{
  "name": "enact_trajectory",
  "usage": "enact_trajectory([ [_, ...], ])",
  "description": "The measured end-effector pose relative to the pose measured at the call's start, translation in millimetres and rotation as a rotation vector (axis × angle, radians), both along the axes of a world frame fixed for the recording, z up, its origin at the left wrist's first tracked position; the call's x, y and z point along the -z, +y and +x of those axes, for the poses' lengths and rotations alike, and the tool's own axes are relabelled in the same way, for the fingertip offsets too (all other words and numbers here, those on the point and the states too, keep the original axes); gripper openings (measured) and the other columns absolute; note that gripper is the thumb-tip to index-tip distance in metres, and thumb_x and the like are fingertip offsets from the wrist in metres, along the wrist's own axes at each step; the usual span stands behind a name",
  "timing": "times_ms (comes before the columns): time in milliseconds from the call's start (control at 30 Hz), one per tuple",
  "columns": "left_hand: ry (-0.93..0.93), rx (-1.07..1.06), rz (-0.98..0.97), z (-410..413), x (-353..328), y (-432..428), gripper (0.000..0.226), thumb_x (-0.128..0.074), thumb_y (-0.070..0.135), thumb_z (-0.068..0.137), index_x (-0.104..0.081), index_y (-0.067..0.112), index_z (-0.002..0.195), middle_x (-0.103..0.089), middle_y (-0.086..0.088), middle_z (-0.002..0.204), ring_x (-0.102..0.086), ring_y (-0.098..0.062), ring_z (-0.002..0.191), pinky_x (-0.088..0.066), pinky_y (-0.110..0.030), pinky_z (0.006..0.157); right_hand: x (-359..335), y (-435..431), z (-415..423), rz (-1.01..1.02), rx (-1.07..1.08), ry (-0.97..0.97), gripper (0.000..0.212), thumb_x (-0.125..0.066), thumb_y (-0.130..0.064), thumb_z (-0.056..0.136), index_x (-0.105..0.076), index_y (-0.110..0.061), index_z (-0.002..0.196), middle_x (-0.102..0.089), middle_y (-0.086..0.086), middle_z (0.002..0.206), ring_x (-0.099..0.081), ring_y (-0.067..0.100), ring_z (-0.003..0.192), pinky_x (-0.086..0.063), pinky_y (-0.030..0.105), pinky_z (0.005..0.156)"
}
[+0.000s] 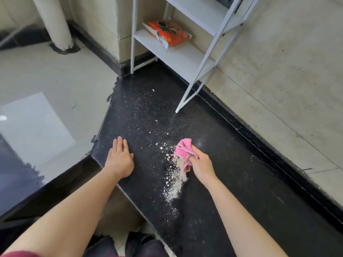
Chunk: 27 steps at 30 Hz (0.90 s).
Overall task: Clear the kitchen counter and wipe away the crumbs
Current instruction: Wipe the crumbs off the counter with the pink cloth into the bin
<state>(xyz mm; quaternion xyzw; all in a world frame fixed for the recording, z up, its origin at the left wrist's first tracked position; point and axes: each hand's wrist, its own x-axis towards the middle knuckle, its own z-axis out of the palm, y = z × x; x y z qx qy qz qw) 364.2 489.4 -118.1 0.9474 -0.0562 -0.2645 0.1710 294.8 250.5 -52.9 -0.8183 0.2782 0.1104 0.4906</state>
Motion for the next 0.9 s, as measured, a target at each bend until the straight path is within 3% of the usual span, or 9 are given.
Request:
enact_trajectory([
  [67, -0.025, 0.013, -0.07, 0, -9, 9, 0.058, -0.02, 0.032, 0.101, -0.003, 0.004, 0.149, 0.004, -0.012, 0.158, 0.004, -0.027, 0.146, -0.004, -0.04, 0.118, -15, 6, 4, 0.061, 0.066, 0.021, 0.037, -0.046, -0.013, 0.094, -0.061, -0.039, 0.116, -0.067, -0.017, 0.073, -0.057, -0.001, 0.058, -0.04, 0.017, 0.055],
  [167, -0.122, -0.01, -0.19, -12, -22, 30, 0.055, -0.021, 0.033, 0.101, -0.01, 0.008, 0.15, -0.007, -0.007, 0.159, -0.002, -0.022, 0.146, -0.005, -0.037, 0.118, -29, 27, 12, 0.349, 0.216, 0.025, 0.01, -0.052, -0.017, 0.093, -0.061, -0.017, 0.098, -0.061, -0.002, 0.056, -0.051, 0.007, 0.045, -0.034, 0.023, 0.05],
  [300, -0.257, -0.053, -0.235, -37, -27, 90, 0.054, -0.022, 0.031, 0.102, -0.013, 0.009, 0.15, -0.009, -0.007, 0.158, -0.005, -0.021, 0.146, -0.003, -0.03, 0.116, -28, 94, 29, 0.273, 0.19, 0.04, 0.008, -0.056, -0.019, 0.089, -0.063, -0.014, 0.09, -0.059, 0.003, 0.066, -0.052, 0.014, 0.057, -0.038, 0.027, 0.053],
  [467, -0.354, -0.169, -0.146, -60, -18, 202, 0.052, -0.022, 0.026, 0.101, -0.013, 0.008, 0.15, -0.008, -0.007, 0.159, -0.002, -0.02, 0.146, 0.003, -0.027, 0.115, -14, 213, 47, 0.208, 0.047, 0.021, 0.015, -0.054, -0.015, 0.087, -0.062, -0.015, 0.074, -0.057, 0.0, 0.056, -0.052, 0.015, 0.055, -0.036, 0.027, 0.054],
  [567, -0.407, -0.271, -0.105, -66, -10, 267, 0.051, -0.027, 0.021, 0.101, -0.019, 0.004, 0.148, -0.013, -0.01, 0.157, -0.005, -0.022, 0.146, 0.0, -0.031, 0.117, -5, 280, 49, 0.217, -0.063, 0.009, 0.02, -0.057, -0.013, 0.085, -0.063, -0.014, 0.067, -0.058, -0.004, 0.049, -0.051, 0.009, 0.047, -0.035, 0.02, 0.045],
  [700, -0.433, -0.441, -0.071, -76, -4, 337, 0.049, -0.034, 0.015, 0.099, -0.026, 0.0, 0.145, -0.021, -0.016, 0.154, -0.013, -0.028, 0.145, -0.007, -0.038, 0.118, 5, 360, 42, 0.071, -0.33, 0.0, 0.031, -0.061, -0.026, 0.088, -0.059, -0.012, 0.061, -0.061, 0.0, 0.054, -0.057, 0.011, 0.052, -0.042, 0.025, 0.054],
  [767, -0.441, -0.517, -0.053, -80, -1, 364, 0.048, -0.037, 0.014, 0.098, -0.03, -0.002, 0.143, -0.025, -0.019, 0.152, -0.019, -0.031, 0.143, -0.012, -0.041, 0.118, 10, 395, 32, 0.031, -0.464, -0.069, 0.029, -0.057, -0.034, 0.091, -0.064, -0.016, 0.07, -0.066, 0.002, 0.066, -0.062, 0.009, 0.058, -0.048, 0.026, 0.063],
  [833, -0.435, -0.574, -0.048, -81, 0, 388, 0.046, -0.036, 0.012, 0.097, -0.033, -0.005, 0.14, -0.03, -0.024, 0.148, -0.026, -0.036, 0.139, -0.018, -0.045, 0.116, 20, 429, 19, -0.07, -0.661, -0.135, 0.017, -0.051, -0.029, 0.095, -0.065, -0.025, 0.104, -0.056, -0.003, 0.089, -0.059, 0.008, 0.075, -0.048, 0.025, 0.075],
  [900, -0.441, -0.59, -0.081, -83, 0, 396, 0.042, -0.037, 0.004, 0.092, -0.041, -0.014, 0.13, -0.041, -0.034, 0.136, -0.038, -0.047, 0.128, -0.03, -0.054, 0.109, 31, 452, 3, -0.204, -0.905, -0.245, 0.042, -0.047, -0.015, 0.092, -0.049, -0.033, 0.13, -0.041, -0.003, 0.095, -0.051, 0.017, 0.084, -0.049, 0.031, 0.075],
])
